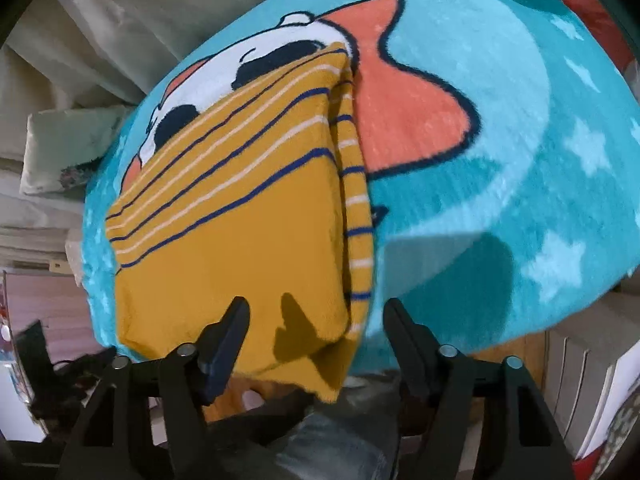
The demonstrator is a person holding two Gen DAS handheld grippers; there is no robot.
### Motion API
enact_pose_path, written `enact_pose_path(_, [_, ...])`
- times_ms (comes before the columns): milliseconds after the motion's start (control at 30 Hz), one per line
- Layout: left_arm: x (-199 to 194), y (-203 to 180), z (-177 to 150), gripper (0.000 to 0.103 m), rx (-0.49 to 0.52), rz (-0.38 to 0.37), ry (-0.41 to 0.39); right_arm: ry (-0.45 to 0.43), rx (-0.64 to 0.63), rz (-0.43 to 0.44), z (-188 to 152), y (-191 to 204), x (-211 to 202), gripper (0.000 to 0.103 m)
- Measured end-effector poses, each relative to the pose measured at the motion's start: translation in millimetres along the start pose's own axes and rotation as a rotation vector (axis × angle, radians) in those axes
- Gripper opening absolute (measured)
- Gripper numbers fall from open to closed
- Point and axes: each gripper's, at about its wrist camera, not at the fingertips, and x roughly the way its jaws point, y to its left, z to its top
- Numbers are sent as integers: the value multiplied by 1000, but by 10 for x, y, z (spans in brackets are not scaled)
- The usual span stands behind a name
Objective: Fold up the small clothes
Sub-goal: 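Fold the collar down onto the hem with both grippers, then release the folded sweater and press it flat with both grippers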
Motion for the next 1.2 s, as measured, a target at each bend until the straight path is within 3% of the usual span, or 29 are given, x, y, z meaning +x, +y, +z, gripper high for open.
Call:
enact_pose_path(67, [54,154,106,48,-107,1,-8,26,-17,12,47,27,114,53])
enact_pose_path(167, [320,276,247,47,-195,38,67,43,-54,-26,38,91,259,43])
enact_pose_path(200, [405,269,264,43,-191,53,84,58,-64,-51,33,95,301,32])
enact_pose_path(267, [468,220,261,18,-174,81,95,74,-62,-50,7,64,340,16])
enact_pose_path(300, [464,187,251,8,-163,84,96,77,-68,-64,-13,58,335,14])
enact_pose_path(333, [424,141,235,7,-145,94,79,79,-74,-65,-31,56,314,13])
enact_pose_path(500, [344,134,123,6,-113,103,73,63,-62,-57,-109,55,108,10])
enact_pose_path(633, [569,231,118,8,-120,139,110,107,-81,-91,-127,60,323,11])
enact_pose_path(667, [566,210,130,8,-114,143,113,124,-72,-96,-104,39,411,13])
enact_pose_path(733, [453,157,135,22,-90,146,93,124,-65,-97,-57,27,417,17])
enact_pose_path(767, [349,151,133,27,-74,146,61,106,-79,-97,-41,49,335,24])
enact_pose_path(800, [291,136,150,40,-72,150,34,81,-94,-100,-25,66,243,44])
enact_pose_path(833, [179,157,159,50,-78,154,-11,38,-114,-98,0,92,107,56])
enact_pose_path(867, [70,185,185,53,-90,145,-57,-1,-128,-97,28,111,-1,73])
enact_pose_path(900, [-4,211,236,58,-105,138,-89,-52,-135,-98,86,125,-126,81])
enact_pose_path(1067, [-28,422,699,64,-225,100,-140,-122,-94,-33,587,122,-218,84])
enact_pose_path(1200, [215,640,1138,64,-287,67,-130,-96,-88,17,1067,79,-9,84])
